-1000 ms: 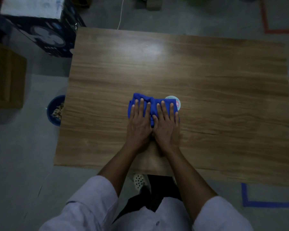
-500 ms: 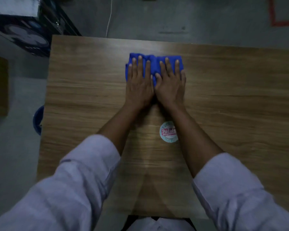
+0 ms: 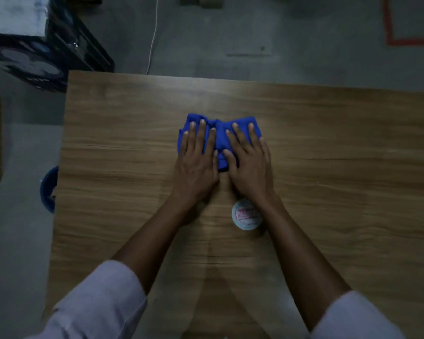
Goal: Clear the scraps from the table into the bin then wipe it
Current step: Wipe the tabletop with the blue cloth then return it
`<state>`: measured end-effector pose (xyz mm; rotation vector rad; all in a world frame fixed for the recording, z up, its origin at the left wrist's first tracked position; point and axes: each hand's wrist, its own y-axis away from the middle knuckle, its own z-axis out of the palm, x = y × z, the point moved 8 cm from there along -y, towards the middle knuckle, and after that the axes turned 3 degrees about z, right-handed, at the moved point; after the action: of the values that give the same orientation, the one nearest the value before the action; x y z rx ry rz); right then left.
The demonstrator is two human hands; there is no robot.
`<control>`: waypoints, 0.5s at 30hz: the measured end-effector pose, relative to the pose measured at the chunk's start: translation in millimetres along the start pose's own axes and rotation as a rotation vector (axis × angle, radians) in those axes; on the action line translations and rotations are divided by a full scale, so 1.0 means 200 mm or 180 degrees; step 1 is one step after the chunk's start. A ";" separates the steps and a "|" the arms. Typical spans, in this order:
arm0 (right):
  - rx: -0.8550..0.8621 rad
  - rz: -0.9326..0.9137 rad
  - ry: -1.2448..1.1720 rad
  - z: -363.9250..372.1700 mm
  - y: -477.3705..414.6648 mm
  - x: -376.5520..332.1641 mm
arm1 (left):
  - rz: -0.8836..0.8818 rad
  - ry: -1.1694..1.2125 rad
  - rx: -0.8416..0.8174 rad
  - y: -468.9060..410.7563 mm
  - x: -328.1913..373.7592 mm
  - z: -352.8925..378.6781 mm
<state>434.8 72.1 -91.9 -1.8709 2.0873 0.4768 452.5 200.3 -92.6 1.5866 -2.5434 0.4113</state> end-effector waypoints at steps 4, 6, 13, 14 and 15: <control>-0.0350 0.0390 -0.0278 -0.02 -0.28 0.03 | -0.0184 -0.0065 -0.0155 -0.18 -0.02 0.02; -0.0478 0.0570 -0.0312 -0.06 -0.44 0.00 | -0.0215 0.0023 -0.0297 -0.28 -0.06 0.01; 0.1065 0.1272 -0.1346 -0.25 -0.51 -0.12 | -0.0964 0.0237 0.0436 -0.20 -0.39 -0.18; 0.1142 0.1528 -0.1256 -0.21 -0.50 -0.13 | -0.1028 0.0226 0.0337 -0.16 -0.41 -0.17; 0.0980 0.1823 -0.1069 -0.14 -0.49 -0.15 | -0.1057 0.0242 0.0267 -0.14 -0.43 -0.15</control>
<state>536.2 76.1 -57.9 -0.9371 2.2740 0.5125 515.6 271.8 -80.2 1.9374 -2.1773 0.5320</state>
